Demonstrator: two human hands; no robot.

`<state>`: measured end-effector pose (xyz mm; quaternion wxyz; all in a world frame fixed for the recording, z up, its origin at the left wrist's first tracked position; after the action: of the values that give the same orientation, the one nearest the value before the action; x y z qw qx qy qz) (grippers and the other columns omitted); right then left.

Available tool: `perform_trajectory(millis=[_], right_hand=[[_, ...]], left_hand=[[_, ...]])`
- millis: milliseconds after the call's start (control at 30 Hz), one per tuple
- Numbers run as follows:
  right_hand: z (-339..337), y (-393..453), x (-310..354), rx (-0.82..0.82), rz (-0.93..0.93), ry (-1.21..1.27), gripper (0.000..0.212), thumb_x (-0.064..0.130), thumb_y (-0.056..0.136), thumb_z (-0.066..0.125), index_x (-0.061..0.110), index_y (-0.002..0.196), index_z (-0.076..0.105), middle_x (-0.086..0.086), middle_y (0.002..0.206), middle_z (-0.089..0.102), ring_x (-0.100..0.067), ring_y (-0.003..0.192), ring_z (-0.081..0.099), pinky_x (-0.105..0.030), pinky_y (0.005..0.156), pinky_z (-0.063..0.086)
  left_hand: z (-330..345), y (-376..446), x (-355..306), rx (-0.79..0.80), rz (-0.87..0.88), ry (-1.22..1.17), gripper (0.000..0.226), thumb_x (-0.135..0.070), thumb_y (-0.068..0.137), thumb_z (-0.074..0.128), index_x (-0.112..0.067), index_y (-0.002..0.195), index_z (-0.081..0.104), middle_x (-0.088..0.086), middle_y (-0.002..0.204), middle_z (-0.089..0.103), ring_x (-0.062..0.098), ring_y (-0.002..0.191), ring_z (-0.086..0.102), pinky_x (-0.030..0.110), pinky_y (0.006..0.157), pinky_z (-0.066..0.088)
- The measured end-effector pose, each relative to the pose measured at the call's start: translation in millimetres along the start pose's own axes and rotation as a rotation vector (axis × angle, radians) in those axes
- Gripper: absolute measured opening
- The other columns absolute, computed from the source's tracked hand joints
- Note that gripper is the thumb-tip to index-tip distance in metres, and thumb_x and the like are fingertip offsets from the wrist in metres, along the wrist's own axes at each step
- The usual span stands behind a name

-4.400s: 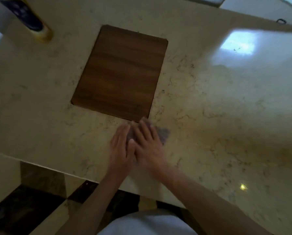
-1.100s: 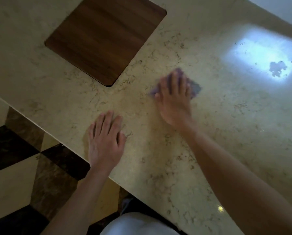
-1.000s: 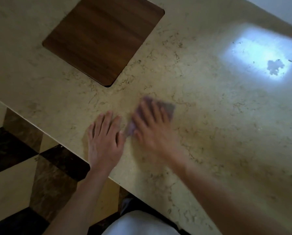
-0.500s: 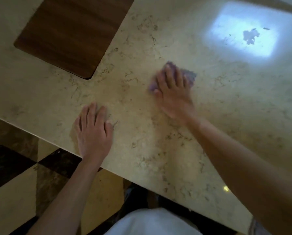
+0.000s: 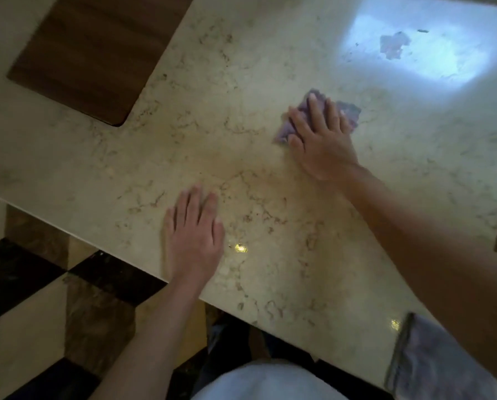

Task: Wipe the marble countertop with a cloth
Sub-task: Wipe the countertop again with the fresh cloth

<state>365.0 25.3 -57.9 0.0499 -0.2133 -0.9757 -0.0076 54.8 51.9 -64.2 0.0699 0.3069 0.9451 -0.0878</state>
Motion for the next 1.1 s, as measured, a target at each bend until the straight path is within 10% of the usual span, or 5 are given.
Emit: perform_trajectory(millis=[300,567,733,867,1100], right_hand=[[19,-214,94,0.241,-0.764,0.188,0.053,0.051,0.105,0.035,0.039,0.156,0.029,0.003,0.169,0.016,-0.029,0.157,0.005,-0.049,0.125,0.012],[-5,-45,-44,-0.018,-0.126,0.011,0.057,0.044,0.104,0.023,0.022,0.155,0.034,-0.02,0.165,0.024,-0.048,0.151,0.019,-0.063,0.117,0.026],[8,-218,74,0.177,-0.578,0.203,0.052,0.047,0.103,0.04,0.038,0.154,0.034,-0.002,0.169,0.015,-0.032,0.157,0.0,-0.051,0.125,0.007],[13,-250,22,0.198,-0.752,0.206,0.044,0.054,0.105,0.036,0.048,0.149,0.04,0.007,0.167,0.025,-0.026,0.156,0.017,-0.045,0.123,0.02],[-10,-112,-140,0.039,-0.012,-0.027,0.053,0.044,0.105,0.028,0.029,0.155,0.034,-0.019,0.164,0.026,-0.047,0.15,0.022,-0.062,0.115,0.029]], left_hand=[[-8,1,4,-0.036,-0.025,-0.176,0.049,-0.033,0.099,0.04,-0.024,0.148,0.045,-0.001,0.163,0.029,0.017,0.153,0.018,0.042,0.122,0.012],[-7,3,-1,0.023,-0.026,-0.07,0.059,-0.05,0.094,0.036,-0.024,0.148,0.039,0.002,0.164,0.024,0.022,0.153,0.014,0.048,0.122,0.013],[-5,5,-21,0.012,-0.103,-0.019,0.053,-0.041,0.093,0.034,-0.029,0.145,0.036,0.011,0.161,0.024,0.031,0.151,0.018,0.059,0.117,0.016],[10,3,-81,0.039,0.07,-0.001,0.055,-0.045,0.096,0.04,-0.031,0.148,0.031,0.013,0.161,0.028,0.035,0.149,0.022,0.061,0.115,0.022],[25,0,-109,0.068,0.169,0.1,0.059,-0.052,0.1,0.027,-0.033,0.156,0.024,0.004,0.167,0.018,0.029,0.154,0.012,0.057,0.12,0.015]])
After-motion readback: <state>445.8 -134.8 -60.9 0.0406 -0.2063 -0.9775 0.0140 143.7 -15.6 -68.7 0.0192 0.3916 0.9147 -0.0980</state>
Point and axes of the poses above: each hand's wrist, its own y-axis towards the middle knuckle, its own z-axis out of the palm, x = y × z, the point moved 1 cm from there along y, towards the middle knuckle
